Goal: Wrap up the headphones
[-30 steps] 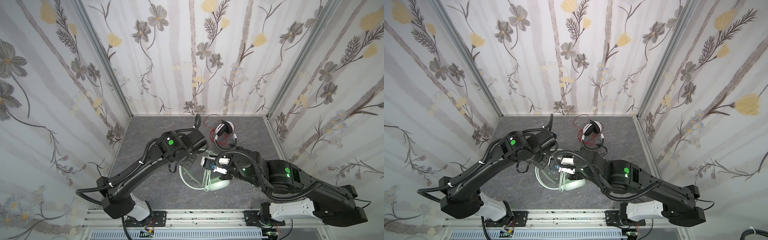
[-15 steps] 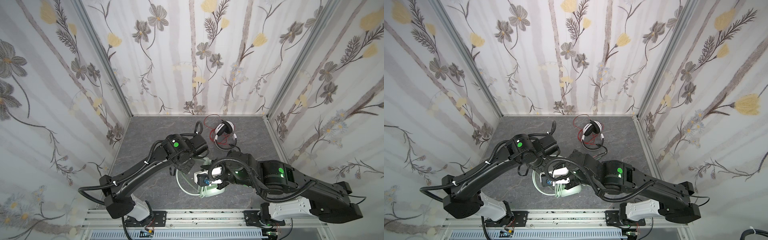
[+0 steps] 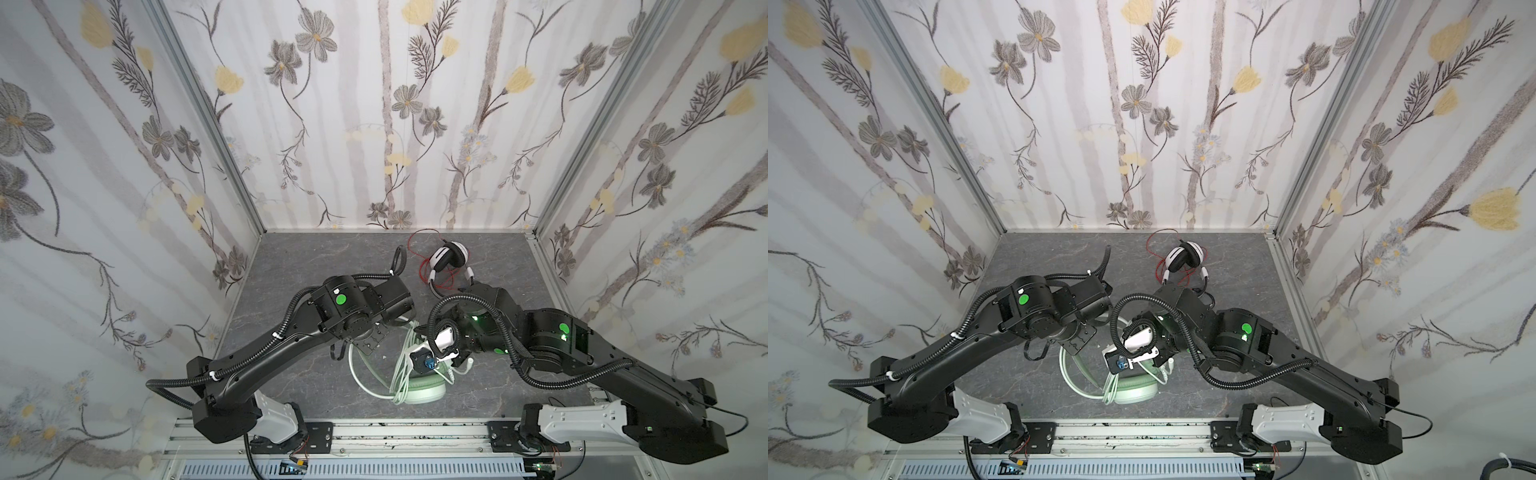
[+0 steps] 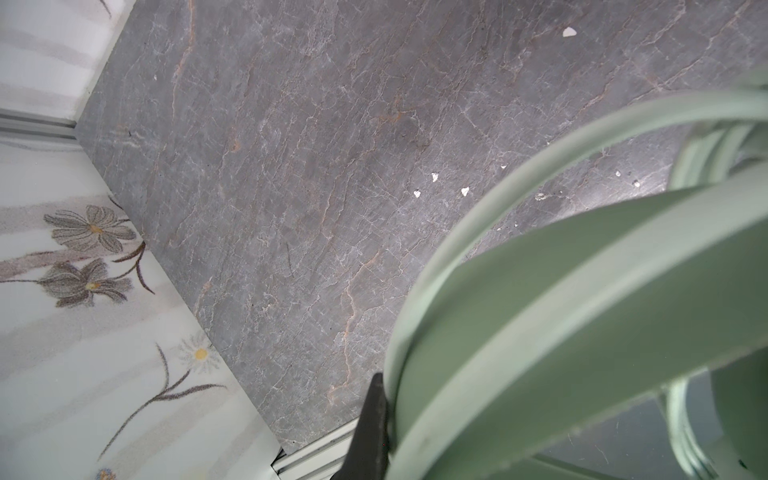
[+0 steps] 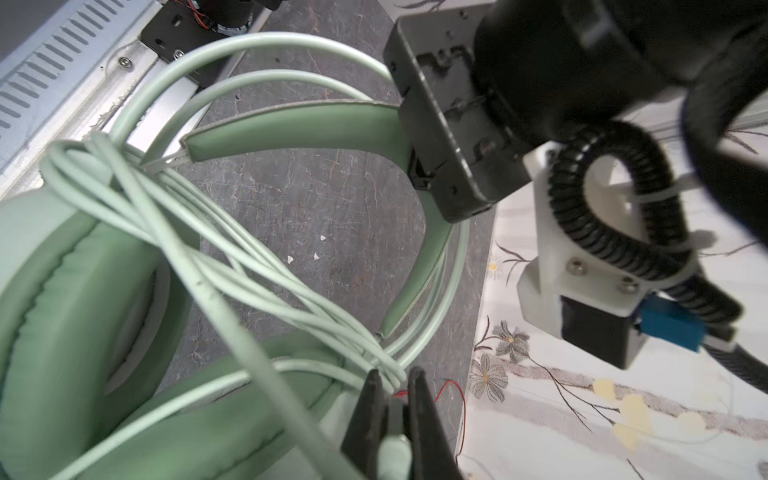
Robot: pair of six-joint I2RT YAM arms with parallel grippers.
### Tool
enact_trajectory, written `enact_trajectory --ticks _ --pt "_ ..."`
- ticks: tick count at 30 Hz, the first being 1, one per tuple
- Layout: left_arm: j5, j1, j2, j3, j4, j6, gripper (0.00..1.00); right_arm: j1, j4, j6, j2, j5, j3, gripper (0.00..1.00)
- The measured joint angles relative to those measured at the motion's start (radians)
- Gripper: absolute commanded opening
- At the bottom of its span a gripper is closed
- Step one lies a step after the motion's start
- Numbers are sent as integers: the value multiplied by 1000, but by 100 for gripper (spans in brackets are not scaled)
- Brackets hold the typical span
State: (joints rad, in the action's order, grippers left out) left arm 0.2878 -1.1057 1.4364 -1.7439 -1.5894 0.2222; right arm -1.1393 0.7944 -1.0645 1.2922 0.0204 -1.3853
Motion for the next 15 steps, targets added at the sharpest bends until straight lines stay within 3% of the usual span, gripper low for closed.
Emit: enact_trajectory --ticks 6,15 --pt "9 -55 -30 14 6 -21 0 105 -201 -17 -100 131 230 4" --pt "23 -146 -36 47 -2 -29 0 166 -293 43 -128 268 318 4"
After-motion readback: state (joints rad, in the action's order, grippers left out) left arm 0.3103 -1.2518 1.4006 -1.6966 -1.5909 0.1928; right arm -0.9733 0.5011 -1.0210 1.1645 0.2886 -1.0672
